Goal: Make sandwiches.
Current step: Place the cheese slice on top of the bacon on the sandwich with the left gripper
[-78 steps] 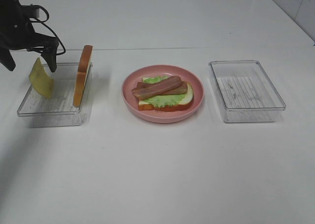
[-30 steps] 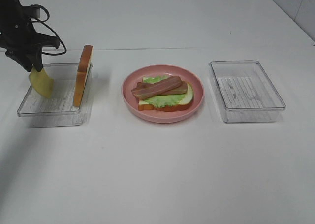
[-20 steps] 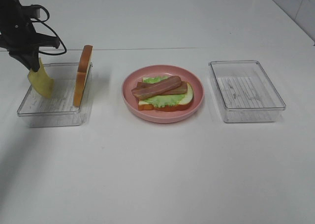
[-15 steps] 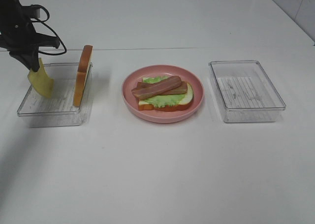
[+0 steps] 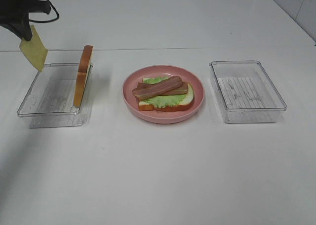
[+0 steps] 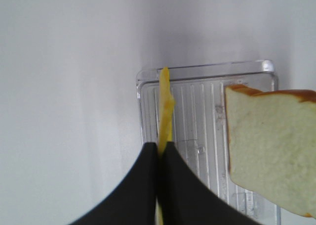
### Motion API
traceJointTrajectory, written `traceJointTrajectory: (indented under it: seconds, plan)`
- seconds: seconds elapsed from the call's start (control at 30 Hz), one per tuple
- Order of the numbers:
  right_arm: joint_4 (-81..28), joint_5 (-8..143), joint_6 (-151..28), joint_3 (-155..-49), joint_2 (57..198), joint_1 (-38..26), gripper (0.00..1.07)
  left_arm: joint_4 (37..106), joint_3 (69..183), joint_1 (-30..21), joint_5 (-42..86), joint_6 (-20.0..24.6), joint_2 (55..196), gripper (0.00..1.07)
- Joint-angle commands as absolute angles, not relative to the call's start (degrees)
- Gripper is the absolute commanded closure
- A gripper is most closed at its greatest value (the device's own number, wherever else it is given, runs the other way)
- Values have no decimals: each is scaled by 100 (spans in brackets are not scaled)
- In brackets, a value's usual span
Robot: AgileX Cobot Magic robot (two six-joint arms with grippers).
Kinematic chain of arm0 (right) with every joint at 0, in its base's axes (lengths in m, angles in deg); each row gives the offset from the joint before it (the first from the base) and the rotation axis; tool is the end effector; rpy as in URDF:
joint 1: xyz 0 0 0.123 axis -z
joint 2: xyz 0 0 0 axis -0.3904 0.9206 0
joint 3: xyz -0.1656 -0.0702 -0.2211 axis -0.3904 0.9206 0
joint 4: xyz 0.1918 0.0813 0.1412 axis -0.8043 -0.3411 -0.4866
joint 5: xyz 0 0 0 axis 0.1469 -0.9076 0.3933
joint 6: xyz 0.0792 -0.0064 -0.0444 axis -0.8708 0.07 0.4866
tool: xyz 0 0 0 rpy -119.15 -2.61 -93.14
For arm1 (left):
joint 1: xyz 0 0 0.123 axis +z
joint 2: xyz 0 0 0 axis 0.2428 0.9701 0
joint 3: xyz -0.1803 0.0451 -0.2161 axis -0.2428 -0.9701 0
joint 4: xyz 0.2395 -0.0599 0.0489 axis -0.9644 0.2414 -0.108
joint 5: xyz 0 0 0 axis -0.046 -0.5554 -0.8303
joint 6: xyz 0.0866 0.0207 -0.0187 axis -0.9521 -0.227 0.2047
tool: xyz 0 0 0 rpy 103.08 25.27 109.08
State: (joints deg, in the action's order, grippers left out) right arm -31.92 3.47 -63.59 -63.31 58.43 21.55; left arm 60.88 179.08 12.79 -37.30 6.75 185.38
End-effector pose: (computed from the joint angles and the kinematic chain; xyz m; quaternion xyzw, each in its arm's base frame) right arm -0.0059 0.0070 0.2785 -0.0319 0.8486 0.0394 0.5265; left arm 0.4867 -0.0171 0.2569 -0.0010 0.9843 -0.0393 0.1718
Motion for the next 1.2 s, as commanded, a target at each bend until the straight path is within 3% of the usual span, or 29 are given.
traceJointTrajectory:
  seconds: [0.03, 0.3, 0.5, 0.87, 1.2]
  plan:
    - [-3226, 369, -6285, -6325, 5717, 2183, 9, 6305, 17937, 1291, -4039, 681, 18097, 107]
    - [-3226, 369, -6285, -6325, 5717, 2183, 9, 7050, 17937, 1113, -4033, 612, 17198, 107]
    - [-3226, 369, -6285, -6325, 5717, 2183, 9, 7640, 17937, 523, -4028, 503, 16957, 107]
    - [-3226, 369, -6285, -6325, 5717, 2183, 9, 8580, 17937, -732, -3615, 348, 17524, 107]
    - [-3226, 369, -6285, -6325, 5717, 2183, 9, 9147, 17937, -1133, -3122, -1, 18435, 107]
